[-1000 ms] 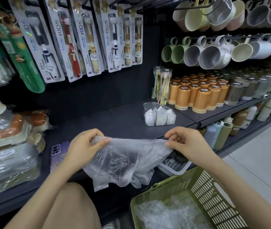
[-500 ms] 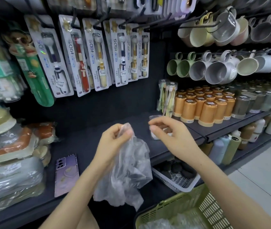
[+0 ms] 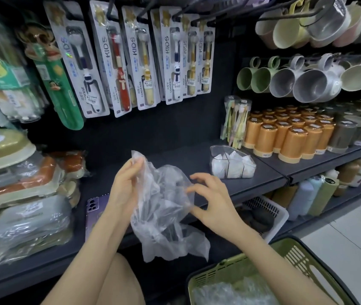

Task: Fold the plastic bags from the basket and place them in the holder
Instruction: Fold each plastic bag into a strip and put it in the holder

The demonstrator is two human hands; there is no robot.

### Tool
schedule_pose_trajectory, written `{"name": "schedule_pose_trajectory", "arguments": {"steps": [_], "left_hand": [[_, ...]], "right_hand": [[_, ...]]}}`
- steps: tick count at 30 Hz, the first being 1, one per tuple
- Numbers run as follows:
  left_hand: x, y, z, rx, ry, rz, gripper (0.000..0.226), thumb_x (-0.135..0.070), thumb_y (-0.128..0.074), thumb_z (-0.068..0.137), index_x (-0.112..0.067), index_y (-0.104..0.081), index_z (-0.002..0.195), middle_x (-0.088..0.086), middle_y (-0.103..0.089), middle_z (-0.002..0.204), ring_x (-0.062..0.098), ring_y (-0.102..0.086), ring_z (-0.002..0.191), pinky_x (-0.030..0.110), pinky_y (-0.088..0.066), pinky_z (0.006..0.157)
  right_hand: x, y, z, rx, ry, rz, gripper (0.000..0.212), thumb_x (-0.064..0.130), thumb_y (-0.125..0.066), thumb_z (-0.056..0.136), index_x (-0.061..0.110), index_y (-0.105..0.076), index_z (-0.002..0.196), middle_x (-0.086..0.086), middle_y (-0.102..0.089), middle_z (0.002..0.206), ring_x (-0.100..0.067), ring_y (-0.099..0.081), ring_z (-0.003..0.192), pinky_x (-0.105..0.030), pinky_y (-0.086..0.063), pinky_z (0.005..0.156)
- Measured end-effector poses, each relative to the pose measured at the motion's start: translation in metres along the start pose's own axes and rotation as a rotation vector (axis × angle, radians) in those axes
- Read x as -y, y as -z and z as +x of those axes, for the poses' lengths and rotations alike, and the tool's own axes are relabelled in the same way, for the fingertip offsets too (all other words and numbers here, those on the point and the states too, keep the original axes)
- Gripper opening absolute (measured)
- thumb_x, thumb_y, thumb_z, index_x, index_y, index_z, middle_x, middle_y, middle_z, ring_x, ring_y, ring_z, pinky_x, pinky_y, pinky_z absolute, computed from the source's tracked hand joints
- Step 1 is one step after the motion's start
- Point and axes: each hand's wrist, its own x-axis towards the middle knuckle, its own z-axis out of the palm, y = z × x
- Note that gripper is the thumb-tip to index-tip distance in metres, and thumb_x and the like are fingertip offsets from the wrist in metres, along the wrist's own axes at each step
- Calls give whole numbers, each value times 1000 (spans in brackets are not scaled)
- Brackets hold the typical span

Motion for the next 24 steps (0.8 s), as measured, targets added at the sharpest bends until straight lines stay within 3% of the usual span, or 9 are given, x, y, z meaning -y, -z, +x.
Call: {"name": "schedule_pose_trajectory", "arguments": {"steps": [3,6,8,10,13,18,21,24], "left_hand": [[-6,12,1,-4,-2,-57,34,-18,-55,91,-21,-53,57,-6,-46,61,8,-46,59,21,-44,64],[-15,30,5,-36,-45,-45,33,-15,-52,94,-19,-54,61,-6,-54,61,8,-54,59,21,-49,63],[-19,41,9,-60,-77,-18,28,-14,-50,95,-16,-50,68,-5,-60,64,9,-59,61,22,-52,62],[-20,49,12,-55,-100,-10,26,-14,-47,97,-14,-52,72,-3,-63,67,11,-62,66,23,-54,65],[-19,54,14,-67,-99,-35,41,-15,-46,98,-20,-63,61,-6,-62,65,7,-61,64,20,-53,66],[-14,58,21,-188,-98,53,53,-16,-47,99,-25,-66,51,-11,-63,62,2,-61,62,17,-51,63],[-12,60,25,-257,-77,165,38,-21,-51,98,-26,-68,64,-11,-66,68,4,-63,65,19,-51,56],[-8,65,31,-296,-46,180,14,-23,-57,95,-19,-67,87,-5,-69,83,10,-65,79,22,-53,65]], "right_hand": [[-3,5,4,19,-75,109,11,34,-69,82,26,-67,76,14,-55,117,-9,-45,116,-25,-32,99],[-15,27,-3,88,-87,119,18,24,-78,79,31,-64,71,18,-58,114,0,-44,115,-11,-29,96],[-22,44,-7,152,-127,157,25,25,-81,75,37,-60,68,21,-59,113,0,-46,116,-15,-31,97],[-27,59,-10,237,-184,225,18,29,-79,73,34,-62,71,25,-57,114,0,-48,117,-19,-33,97],[-29,76,-12,281,-194,326,14,40,-74,71,30,-65,73,22,-60,113,-3,-55,112,-15,-38,90],[-22,94,-17,152,-170,591,11,15,-71,75,11,-67,65,-1,-67,100,-11,-63,90,-18,-47,77],[-15,98,-17,80,-87,607,25,32,-79,71,10,-67,66,3,-66,99,-13,-62,94,-20,-47,79],[-6,98,-11,22,-17,542,32,49,-77,71,18,-67,65,6,-66,108,-17,-59,108,-24,-43,92]]}}
